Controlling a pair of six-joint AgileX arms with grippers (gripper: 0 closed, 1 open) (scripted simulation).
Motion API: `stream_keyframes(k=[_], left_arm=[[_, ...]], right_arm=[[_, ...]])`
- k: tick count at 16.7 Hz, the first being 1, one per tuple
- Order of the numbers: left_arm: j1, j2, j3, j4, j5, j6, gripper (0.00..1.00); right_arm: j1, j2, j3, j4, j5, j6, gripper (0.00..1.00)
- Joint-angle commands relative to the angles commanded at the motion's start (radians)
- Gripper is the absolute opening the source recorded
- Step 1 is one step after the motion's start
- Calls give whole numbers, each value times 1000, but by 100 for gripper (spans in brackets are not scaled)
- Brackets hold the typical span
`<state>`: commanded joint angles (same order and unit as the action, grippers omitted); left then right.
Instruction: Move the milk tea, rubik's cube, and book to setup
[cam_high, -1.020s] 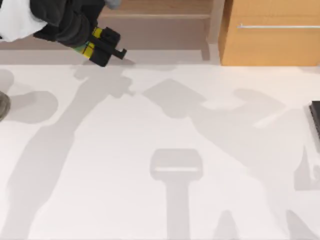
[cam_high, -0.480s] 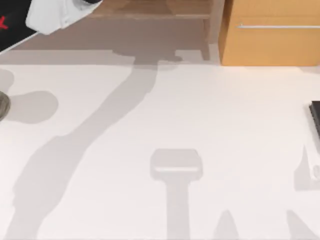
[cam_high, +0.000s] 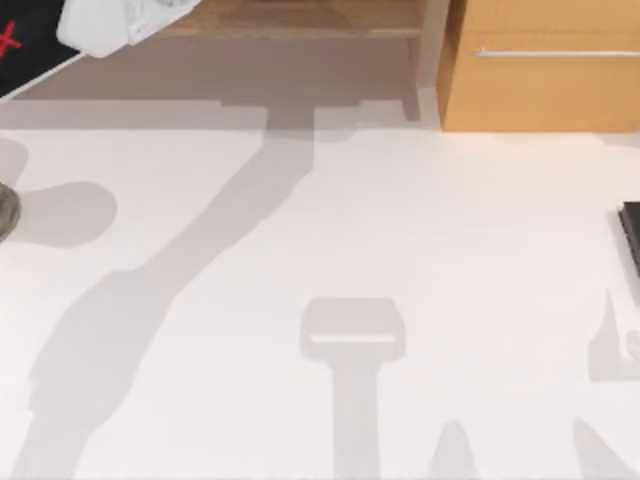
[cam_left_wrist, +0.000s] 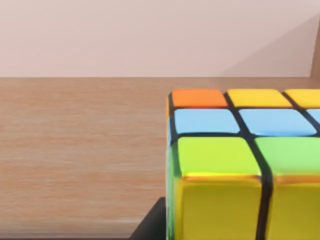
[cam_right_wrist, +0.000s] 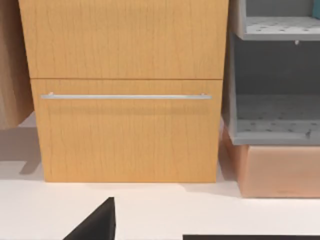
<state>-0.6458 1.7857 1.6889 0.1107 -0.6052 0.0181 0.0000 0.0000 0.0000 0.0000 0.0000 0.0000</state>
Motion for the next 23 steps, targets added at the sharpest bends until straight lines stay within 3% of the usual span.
stream_keyframes(k=[5,10,15,18,22,23], left_arm=[[1,9,35,19,-8,-4,0],[45,127,296,56,-18,-21,0],[108,323,527,-99,71,-12,0],[117,390,561,-170,121,-5,0],[118,393,562,-173,123,-5,0],[118,393,562,-173,123,-5,8]], right_arm=[[0,0,0,0,0,0,100],[0,0,0,0,0,0,100],[0,0,0,0,0,0,100],[0,0,0,0,0,0,100],[0,0,0,0,0,0,100],[0,0,0,0,0,0,100]])
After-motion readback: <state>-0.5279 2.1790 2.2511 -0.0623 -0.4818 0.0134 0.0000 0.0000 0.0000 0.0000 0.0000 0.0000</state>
